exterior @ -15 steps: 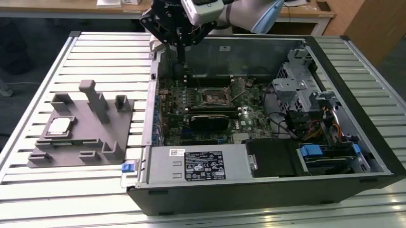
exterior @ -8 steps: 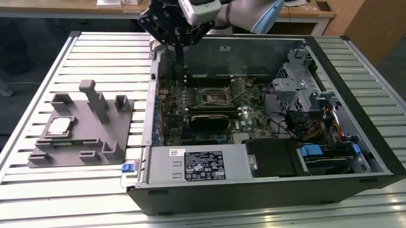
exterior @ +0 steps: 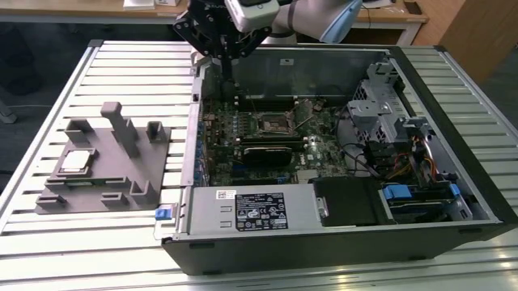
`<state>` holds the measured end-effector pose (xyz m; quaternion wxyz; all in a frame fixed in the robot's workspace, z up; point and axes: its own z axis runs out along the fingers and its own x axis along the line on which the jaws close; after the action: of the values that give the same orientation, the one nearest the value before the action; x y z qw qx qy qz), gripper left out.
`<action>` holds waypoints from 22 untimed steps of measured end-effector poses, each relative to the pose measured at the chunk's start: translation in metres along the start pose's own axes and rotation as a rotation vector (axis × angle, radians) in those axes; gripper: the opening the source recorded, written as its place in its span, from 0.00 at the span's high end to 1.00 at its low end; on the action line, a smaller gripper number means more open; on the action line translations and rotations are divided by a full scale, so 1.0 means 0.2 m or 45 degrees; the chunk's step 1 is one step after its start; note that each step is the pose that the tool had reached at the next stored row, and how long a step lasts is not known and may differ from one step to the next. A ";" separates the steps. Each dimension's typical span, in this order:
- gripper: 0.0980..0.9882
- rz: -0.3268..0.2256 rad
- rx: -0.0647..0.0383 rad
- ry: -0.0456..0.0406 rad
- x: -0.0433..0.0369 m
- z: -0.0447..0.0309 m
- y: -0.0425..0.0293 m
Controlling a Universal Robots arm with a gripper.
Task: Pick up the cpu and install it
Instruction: 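Reach for the cpu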
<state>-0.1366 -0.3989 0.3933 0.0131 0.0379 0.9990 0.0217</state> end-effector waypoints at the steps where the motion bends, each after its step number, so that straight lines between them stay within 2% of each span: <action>1: 0.99 0.000 0.000 0.000 0.002 0.000 0.000; 22: 0.99 0.000 0.000 0.000 0.048 -0.001 -0.004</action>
<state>-0.1462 -0.3989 0.3933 0.0131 0.0379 0.9990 0.0217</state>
